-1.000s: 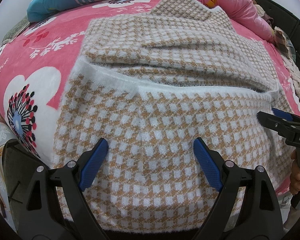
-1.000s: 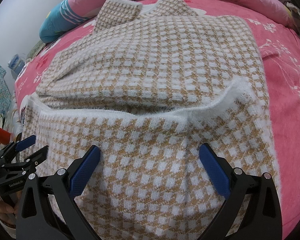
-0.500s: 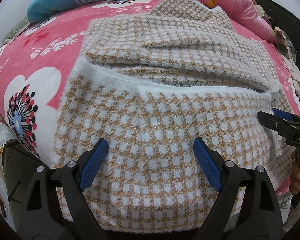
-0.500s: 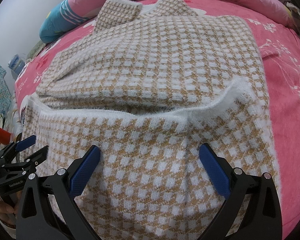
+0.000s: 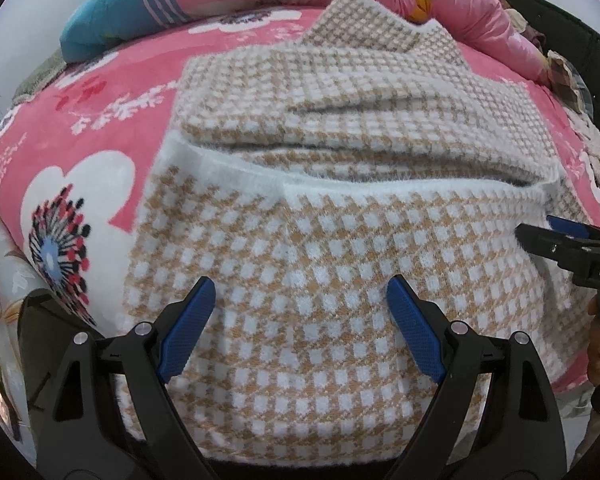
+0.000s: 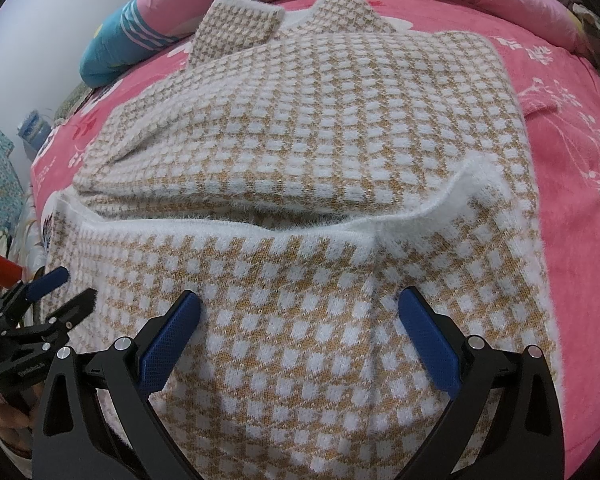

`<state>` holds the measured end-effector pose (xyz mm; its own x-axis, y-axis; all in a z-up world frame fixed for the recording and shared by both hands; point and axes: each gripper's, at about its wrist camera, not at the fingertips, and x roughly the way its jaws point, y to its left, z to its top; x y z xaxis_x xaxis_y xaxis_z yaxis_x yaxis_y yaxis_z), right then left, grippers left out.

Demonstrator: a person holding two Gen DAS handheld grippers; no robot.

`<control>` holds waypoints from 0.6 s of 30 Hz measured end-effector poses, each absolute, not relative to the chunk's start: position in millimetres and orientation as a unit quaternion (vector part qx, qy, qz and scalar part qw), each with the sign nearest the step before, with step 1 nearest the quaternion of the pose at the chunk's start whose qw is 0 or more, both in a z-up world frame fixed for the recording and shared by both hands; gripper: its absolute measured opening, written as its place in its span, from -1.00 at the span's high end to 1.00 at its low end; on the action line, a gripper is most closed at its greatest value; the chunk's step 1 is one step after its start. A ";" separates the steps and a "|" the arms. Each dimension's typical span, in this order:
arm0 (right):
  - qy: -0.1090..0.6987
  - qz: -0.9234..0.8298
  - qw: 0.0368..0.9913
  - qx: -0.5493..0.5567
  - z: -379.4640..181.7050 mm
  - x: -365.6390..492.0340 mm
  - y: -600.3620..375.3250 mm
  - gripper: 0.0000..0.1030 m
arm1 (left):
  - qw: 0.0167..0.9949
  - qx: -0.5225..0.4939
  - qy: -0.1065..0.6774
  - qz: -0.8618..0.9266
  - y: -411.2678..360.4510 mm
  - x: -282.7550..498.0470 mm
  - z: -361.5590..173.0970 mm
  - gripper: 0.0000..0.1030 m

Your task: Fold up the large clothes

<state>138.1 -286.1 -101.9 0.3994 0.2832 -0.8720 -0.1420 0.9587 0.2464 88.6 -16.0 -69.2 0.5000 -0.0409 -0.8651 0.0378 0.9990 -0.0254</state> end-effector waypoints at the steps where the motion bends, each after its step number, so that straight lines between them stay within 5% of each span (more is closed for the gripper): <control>1: 0.533 0.128 0.834 0.066 -102.0 138.0 -286.8 -0.88 | 0.868 -0.003 0.496 -0.022 -14.7 88.1 -66.9 -0.64; 18: 0.539 0.125 0.830 0.065 -102.4 139.3 -281.7 -0.88 | 0.877 -0.016 0.480 -0.011 4.8 88.6 -54.4 -0.64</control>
